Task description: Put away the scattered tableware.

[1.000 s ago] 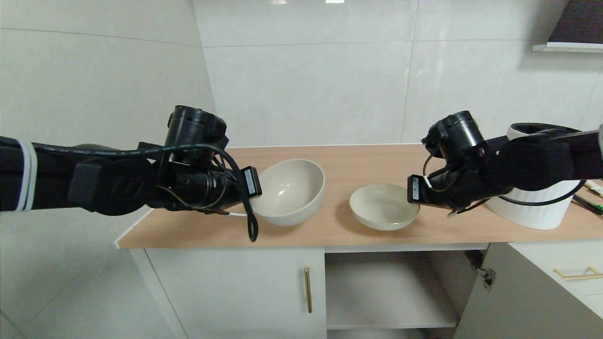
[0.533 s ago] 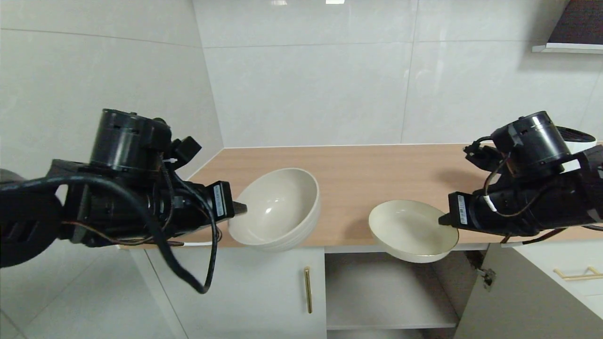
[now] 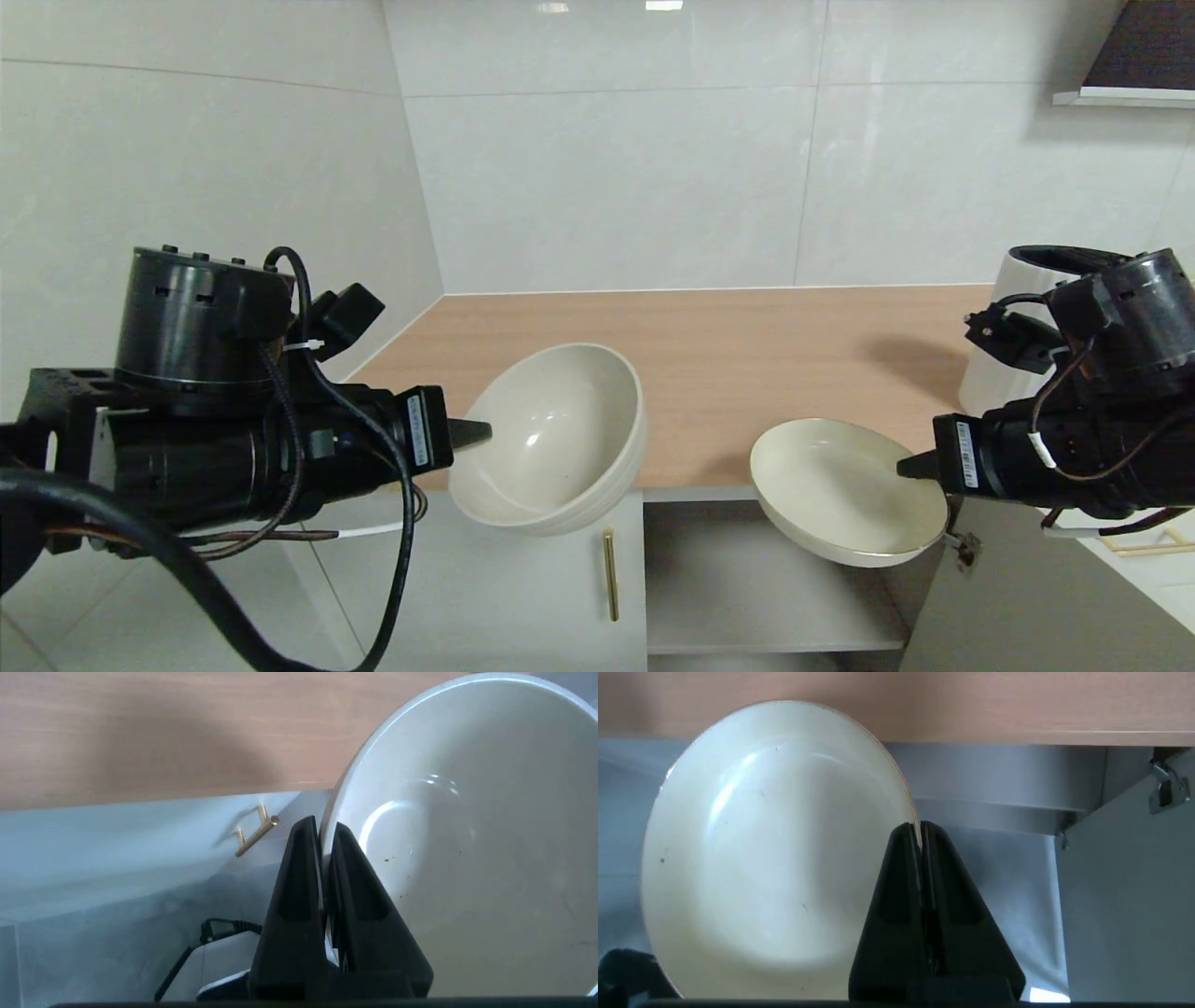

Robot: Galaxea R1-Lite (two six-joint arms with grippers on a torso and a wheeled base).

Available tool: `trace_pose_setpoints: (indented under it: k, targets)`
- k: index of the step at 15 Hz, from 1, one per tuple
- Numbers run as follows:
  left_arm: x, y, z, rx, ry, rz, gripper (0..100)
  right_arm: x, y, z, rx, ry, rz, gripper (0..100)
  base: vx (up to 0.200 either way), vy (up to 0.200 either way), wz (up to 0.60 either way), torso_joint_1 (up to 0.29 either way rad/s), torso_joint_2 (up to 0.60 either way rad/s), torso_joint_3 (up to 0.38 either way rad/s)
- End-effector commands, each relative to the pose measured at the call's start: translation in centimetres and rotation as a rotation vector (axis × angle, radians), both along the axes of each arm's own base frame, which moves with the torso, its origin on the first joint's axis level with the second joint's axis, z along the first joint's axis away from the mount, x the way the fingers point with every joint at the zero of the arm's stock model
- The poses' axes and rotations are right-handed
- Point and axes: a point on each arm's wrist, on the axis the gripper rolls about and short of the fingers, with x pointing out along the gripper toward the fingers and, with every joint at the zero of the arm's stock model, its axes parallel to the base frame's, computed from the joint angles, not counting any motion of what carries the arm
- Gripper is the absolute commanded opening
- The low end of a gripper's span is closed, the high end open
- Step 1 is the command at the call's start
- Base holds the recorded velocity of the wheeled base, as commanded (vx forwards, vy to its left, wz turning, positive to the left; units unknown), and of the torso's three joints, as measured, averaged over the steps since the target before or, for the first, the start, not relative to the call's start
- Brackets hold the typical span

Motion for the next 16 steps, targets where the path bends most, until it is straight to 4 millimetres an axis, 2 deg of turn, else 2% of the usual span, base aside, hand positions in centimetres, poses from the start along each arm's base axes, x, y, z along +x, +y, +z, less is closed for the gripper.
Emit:
trace_pose_setpoints:
  k: [1, 6, 16]
  targets:
    - [0.1, -0.1, -0.2, 0.003, 0.009, -0.004, 0, 0.6, 0.3, -1.1, -0.017, 0.032, -0.001, 0, 0.000, 0.000, 0.00, 0.000, 0.00, 0.000]
    - [1.0, -0.5, -1.5, 0.024, 0.054, 0.000, 0, 0.8, 0.4, -1.3, -0.020, 0.035, -0.002, 0, -0.200, 0.000, 0.00, 0.007, 0.00, 0.000]
    - [1.5, -0.8, -2.1, 0.037, 0.071, 0.001, 0, 1.4, 0.6, -2.2, -0.033, 0.066, -0.002, 0, 0.000, 0.000, 0.00, 0.000, 0.00, 0.000]
